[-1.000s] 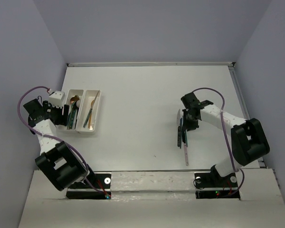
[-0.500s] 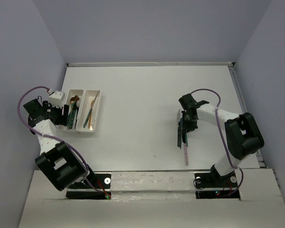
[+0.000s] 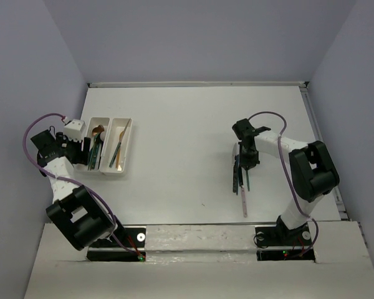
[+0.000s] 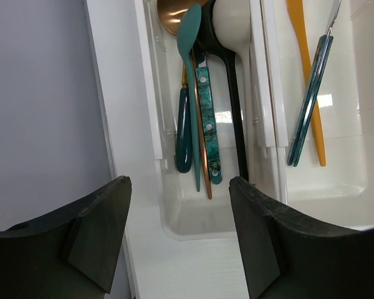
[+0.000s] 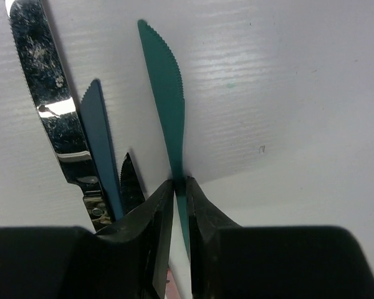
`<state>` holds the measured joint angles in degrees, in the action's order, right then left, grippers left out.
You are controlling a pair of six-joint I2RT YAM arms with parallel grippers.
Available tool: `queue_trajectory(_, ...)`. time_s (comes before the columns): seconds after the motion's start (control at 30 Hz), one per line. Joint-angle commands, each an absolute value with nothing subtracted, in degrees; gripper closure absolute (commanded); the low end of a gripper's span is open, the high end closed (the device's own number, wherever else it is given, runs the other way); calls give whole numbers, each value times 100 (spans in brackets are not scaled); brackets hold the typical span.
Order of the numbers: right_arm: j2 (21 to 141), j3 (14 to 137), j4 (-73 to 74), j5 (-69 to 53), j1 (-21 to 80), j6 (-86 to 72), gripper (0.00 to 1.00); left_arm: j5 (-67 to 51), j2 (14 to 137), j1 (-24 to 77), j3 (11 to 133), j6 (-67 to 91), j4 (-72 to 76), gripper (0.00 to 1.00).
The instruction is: Sort the eating utensils into containers
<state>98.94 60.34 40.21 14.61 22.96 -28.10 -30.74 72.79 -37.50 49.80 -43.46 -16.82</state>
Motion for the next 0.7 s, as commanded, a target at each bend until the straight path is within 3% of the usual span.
queue_trajectory(0.0,10406,5977,3736,1398,2232,-2567,84,-3076,7181,-3753,4904,-4412,-1547,24)
queue_trajectory(0.07,10476,5959,3727,1546,2232,-2619,99,-3050,7172,-3753,4904,-4412,-1547,24)
queue_trajectory(0.1,10477,5950,3735,1599,2232,-2628,100,-3041,7181,-3753,4904,-4412,-1547,24)
queue_trajectory(0.33,9434,6274,3893,2143,2232,-2707,100,-3006,7207,-3744,4931,-4395,-1529,24)
queue_trajectory(0.47,8449,6617,3596,1715,2232,-2707,100,-3023,7198,-3744,4931,-4377,-1529,24)
queue_trajectory(0.53,7649,6627,2920,1495,2556,-2794,100,-3032,7189,-3744,4904,-4342,-1494,24)
queue_trajectory(0.67,7172,6706,1813,1782,3548,-3233,100,-3111,7198,-3753,4895,-4175,-1371,24)
